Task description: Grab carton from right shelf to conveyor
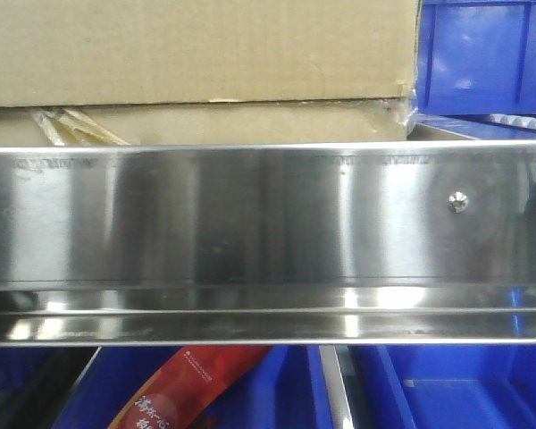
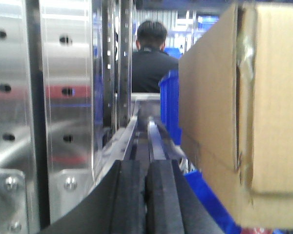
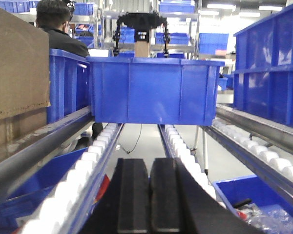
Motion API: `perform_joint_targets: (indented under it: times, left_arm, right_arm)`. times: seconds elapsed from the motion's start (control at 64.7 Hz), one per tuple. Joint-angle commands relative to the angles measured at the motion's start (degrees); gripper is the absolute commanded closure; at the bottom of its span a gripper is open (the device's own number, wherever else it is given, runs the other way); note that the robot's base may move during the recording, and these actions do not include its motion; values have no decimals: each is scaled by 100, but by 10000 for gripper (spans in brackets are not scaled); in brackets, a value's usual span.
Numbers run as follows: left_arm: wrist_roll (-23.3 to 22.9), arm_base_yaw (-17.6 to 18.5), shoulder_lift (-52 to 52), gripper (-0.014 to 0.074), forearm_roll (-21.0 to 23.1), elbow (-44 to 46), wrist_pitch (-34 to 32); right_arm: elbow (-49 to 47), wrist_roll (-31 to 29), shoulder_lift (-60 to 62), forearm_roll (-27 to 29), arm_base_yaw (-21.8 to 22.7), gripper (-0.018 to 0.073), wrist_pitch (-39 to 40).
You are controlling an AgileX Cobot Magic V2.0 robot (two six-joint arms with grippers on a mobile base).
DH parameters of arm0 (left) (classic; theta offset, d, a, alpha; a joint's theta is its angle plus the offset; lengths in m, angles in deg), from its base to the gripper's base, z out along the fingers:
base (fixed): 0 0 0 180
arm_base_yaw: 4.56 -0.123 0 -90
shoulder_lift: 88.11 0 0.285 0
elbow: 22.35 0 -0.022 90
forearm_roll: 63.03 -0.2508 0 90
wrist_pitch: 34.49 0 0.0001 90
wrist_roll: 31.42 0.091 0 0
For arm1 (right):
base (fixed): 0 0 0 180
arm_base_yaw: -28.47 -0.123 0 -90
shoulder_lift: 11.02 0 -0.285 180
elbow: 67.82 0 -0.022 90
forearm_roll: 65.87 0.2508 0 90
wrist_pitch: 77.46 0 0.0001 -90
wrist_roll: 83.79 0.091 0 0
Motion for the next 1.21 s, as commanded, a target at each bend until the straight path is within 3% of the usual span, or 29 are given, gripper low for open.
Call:
perform_joint_targets:
  times: [0.0, 0.108, 0.247, 0.355, 0.464, 0.572, 0.819, 0.927, 1.051, 1.19]
  left_arm:
    - [-2, -17, 23, 612, -10, 432, 34]
    - [-2, -17, 23, 612, -72, 1308, 824]
    - [-2, -17, -279, 562, -77, 2414, 1911]
    - [-2, -17, -728, 358, -77, 3278, 2631]
    - [-2, 1, -1168, 146, 146, 3830, 2730]
    - [-2, 158, -1547, 55, 241, 4219, 2716]
    - [-2, 1182, -2841, 60, 241, 5355, 4020]
    - [-2, 1570, -3606, 60, 241, 6017, 4364]
    - [-2, 1751, -4512, 60, 241, 6749, 4786]
    - [-2, 1761, -5362, 60, 279, 7662, 5631]
  right_arm:
    - [-462, 20, 19, 60, -11, 628, -465]
    - [-1149, 20, 19, 60, -11, 601, -1397]
    - [-2005, 20, 19, 83, -11, 367, -1793]
    - [-2541, 20, -100, 152, -11, 151, -1961]
    - [-2940, 20, -362, 152, -11, -5, -1976]
    - [-3061, 20, -621, 152, -11, 1, -1918]
    - [-3823, 20, -1430, 324, -11, 1, -2372]
    - [-4401, -26, -2059, 804, -11, 1, -2724]
    - [-5030, -81, -2777, 1340, -204, 1, -2979]
    - [-5903, -174, -3702, 1340, -613, 1, -3483]
